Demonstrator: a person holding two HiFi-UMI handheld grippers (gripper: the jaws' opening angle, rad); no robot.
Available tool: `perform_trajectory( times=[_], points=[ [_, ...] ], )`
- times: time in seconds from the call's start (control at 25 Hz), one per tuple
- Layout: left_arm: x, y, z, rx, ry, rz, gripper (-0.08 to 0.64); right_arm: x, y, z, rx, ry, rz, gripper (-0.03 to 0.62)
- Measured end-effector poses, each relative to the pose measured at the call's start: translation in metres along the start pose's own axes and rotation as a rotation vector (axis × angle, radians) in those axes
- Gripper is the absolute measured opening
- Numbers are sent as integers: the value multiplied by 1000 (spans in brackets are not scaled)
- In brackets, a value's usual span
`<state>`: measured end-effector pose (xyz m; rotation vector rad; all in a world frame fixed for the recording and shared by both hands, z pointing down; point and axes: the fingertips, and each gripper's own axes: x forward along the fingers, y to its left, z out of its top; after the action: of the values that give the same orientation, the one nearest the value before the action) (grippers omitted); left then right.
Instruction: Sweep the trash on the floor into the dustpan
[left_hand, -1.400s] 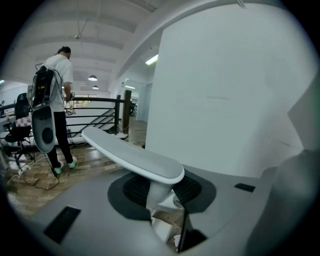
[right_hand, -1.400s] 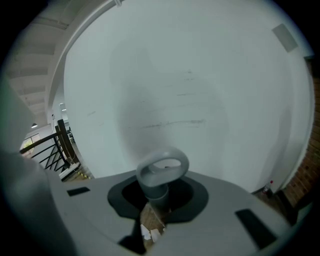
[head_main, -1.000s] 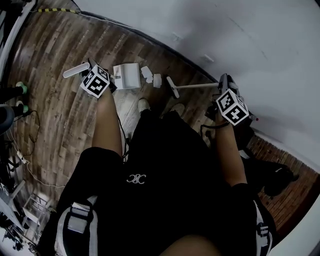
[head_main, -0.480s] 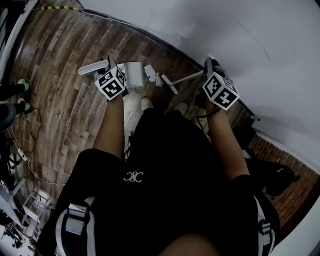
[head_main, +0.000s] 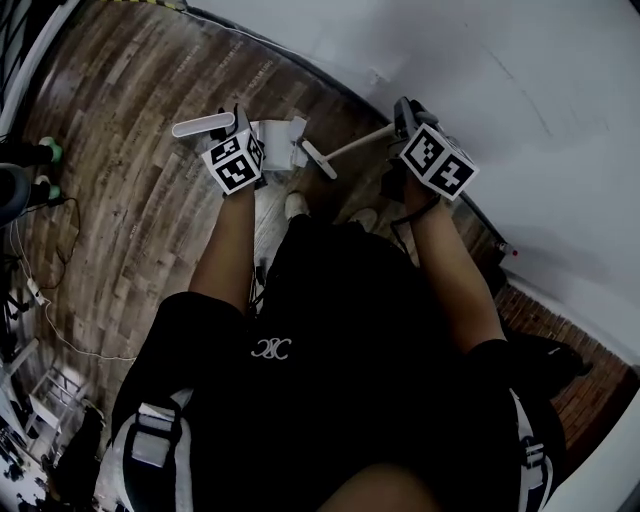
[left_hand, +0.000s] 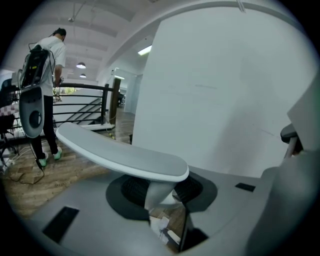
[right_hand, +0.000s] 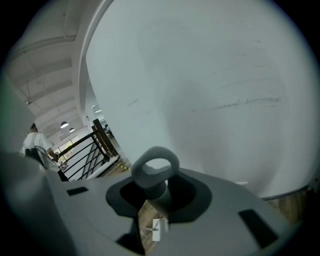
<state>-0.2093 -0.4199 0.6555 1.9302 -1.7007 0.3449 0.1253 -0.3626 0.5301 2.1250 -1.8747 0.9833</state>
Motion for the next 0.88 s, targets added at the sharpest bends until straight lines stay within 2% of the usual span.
perform_trajectory(
  times=[0.2, 0.28, 0.52, 0.88],
  points=[
    [-2, 2, -6, -1, 3, -16, 121, 9, 49, -12, -3, 18, 151, 104],
    [-2, 4, -6, -5, 5, -18, 121, 10, 58, -13, -1, 16, 171, 101],
    [-3, 9, -6, -11, 8, -24, 123, 11, 39, -3, 37, 0, 105, 83],
    [3, 3, -3, -6, 10, -36, 123, 7, -4, 53, 32, -100, -28, 83]
  ],
)
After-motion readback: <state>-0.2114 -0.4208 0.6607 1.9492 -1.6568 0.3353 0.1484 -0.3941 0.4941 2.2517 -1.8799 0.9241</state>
